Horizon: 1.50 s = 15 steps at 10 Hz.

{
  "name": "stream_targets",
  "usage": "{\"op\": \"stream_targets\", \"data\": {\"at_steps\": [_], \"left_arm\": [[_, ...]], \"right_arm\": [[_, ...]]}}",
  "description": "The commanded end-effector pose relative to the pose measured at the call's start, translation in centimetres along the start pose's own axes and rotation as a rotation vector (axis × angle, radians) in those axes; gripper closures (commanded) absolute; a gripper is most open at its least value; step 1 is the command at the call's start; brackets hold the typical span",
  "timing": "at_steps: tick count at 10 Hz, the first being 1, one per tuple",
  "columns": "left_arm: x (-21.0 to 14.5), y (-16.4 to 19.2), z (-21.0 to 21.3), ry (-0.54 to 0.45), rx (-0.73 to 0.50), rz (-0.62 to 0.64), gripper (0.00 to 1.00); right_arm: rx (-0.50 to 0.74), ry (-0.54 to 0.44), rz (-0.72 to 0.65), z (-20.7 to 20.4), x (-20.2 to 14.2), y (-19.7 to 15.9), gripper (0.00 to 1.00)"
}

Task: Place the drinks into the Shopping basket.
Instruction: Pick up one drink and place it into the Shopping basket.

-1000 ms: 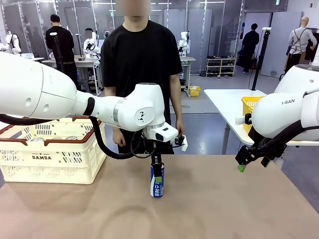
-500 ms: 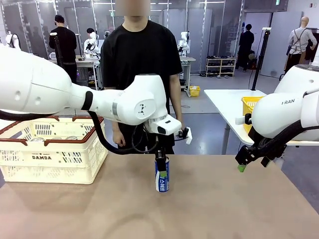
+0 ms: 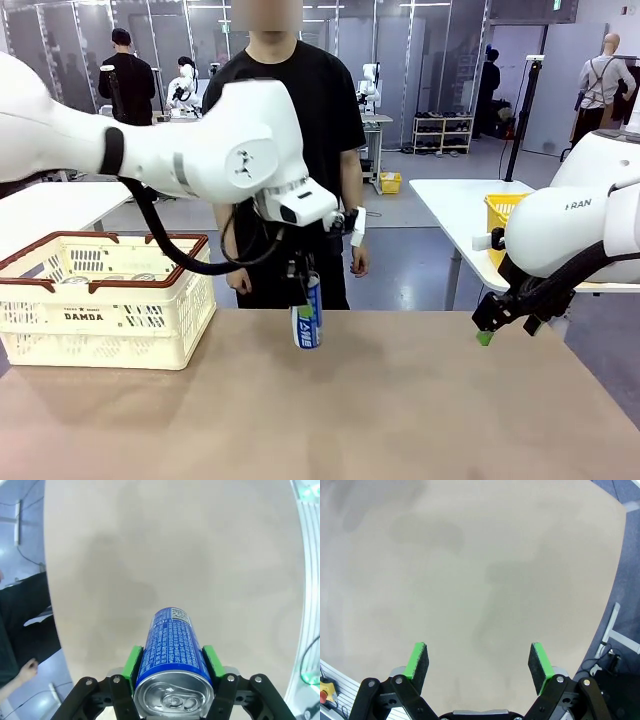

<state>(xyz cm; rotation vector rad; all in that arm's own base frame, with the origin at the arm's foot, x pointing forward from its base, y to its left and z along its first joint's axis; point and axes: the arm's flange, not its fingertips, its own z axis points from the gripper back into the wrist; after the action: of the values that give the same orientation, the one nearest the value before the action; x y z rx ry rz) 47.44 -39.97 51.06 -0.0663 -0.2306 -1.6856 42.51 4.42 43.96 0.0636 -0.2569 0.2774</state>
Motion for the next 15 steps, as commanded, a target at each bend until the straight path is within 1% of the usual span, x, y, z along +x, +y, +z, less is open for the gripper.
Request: {"op": "stream_targets", "data": {"at_steps": [1, 4, 5, 6, 7, 11, 12, 13, 14, 15], "left_arm": [[-2.6, -1.8, 2.6, -0.010, 0.027, -0.022, 0.98], [-4.7, -2.0, 4.4, 0.014, 0.037, -0.025, 0.98], [-5.2, -1.9, 4.7, 0.041, 0.060, -0.018, 0.98], [-5.4, -2.2, 4.9, 0.055, 0.066, -0.047, 0.98], [-4.5, -1.1, 4.5, 0.032, 0.049, 0.001, 0.98], [-4.5, -1.1, 4.5, 0.032, 0.049, 0.001, 0.98], [-4.6, -1.2, 4.0, 0.040, 0.041, -0.009, 0.41], [-5.0, -0.7, 4.4, 0.073, 0.021, -0.046, 0.41], [-6.1, 0.3, 5.6, 0.097, 0.050, -0.036, 0.41], [-7.5, 1.3, 6.9, 0.078, 0.042, -0.036, 0.41]], "right_arm": [[0.010, -0.003, 0.014, 0.0, 0.0, -0.1, 0.00], [0.010, -0.003, 0.014, 0.0, 0.0, -0.1, 0.00], [0.010, -0.003, 0.014, 0.0, 0.0, -0.1, 0.00], [0.010, -0.003, 0.014, 0.0, 0.0, -0.1, 0.00], [0.010, -0.003, 0.014, 0.0, 0.0, -0.1, 0.00], [0.010, -0.003, 0.014, 0.0, 0.0, -0.1, 0.00], [0.010, -0.003, 0.014, 0.0, 0.0, -0.1, 0.00], [0.010, -0.003, 0.014, 0.0, 0.0, -0.1, 0.00], [0.010, -0.003, 0.014, 0.0, 0.0, -0.1, 0.00], [0.010, -0.003, 0.014, 0.0, 0.0, -0.1, 0.00]]}}
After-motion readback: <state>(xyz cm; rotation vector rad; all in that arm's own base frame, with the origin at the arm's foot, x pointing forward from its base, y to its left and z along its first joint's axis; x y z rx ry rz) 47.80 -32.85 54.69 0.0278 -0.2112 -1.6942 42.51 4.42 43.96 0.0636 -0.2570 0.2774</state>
